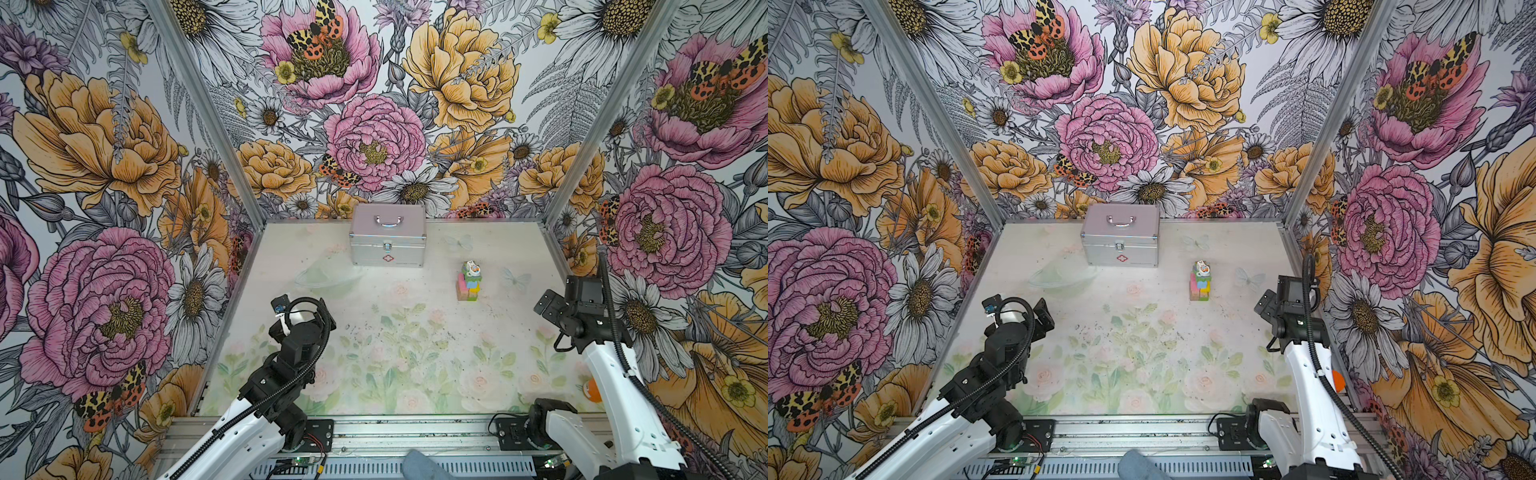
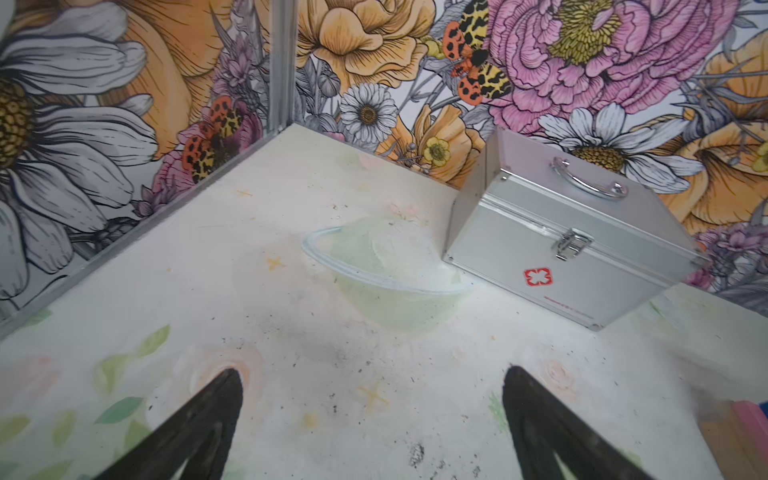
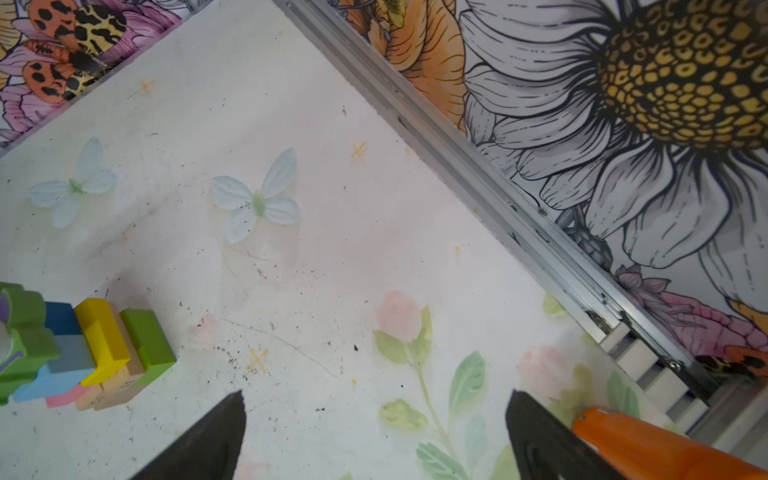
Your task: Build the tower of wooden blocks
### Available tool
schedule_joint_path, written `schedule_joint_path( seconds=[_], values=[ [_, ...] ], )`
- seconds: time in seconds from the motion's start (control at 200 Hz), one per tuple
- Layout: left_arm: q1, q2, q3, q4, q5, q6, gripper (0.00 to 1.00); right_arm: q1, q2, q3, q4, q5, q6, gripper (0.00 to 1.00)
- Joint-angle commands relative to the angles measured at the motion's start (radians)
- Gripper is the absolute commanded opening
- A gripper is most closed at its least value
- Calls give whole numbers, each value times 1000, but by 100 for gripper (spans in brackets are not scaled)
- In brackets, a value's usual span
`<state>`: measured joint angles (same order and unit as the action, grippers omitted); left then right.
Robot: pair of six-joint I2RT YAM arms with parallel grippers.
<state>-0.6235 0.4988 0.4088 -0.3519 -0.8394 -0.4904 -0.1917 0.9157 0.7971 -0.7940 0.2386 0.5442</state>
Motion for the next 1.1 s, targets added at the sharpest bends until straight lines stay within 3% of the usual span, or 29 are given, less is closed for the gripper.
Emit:
schedule_joint_path(
  seconds=[0.0,0.135,0.37,0.475,0.615,0.92,1.09],
  values=[
    [14,12,-41,134,-149,117,99,-46,26,-52,105,-17,37,100],
    [73,77,-85,282,-104,203,99,-74,23,-100,207,-62,16,100],
    [238,176,-85,411,25,249,99,-71,14,-156,404,-52,-60,100],
    [278,265,-61,443,-11,311,99,-69,21,-188,483,-18,-87,100],
    [309,442,-122,658,-52,398,99,-61,36,-241,606,6,-127,100],
    [421,674,-89,897,176,401,99,21,55,-327,838,26,-213,100],
    [496,721,-87,977,276,433,99,29,217,-304,1044,-18,-234,100]
  ],
)
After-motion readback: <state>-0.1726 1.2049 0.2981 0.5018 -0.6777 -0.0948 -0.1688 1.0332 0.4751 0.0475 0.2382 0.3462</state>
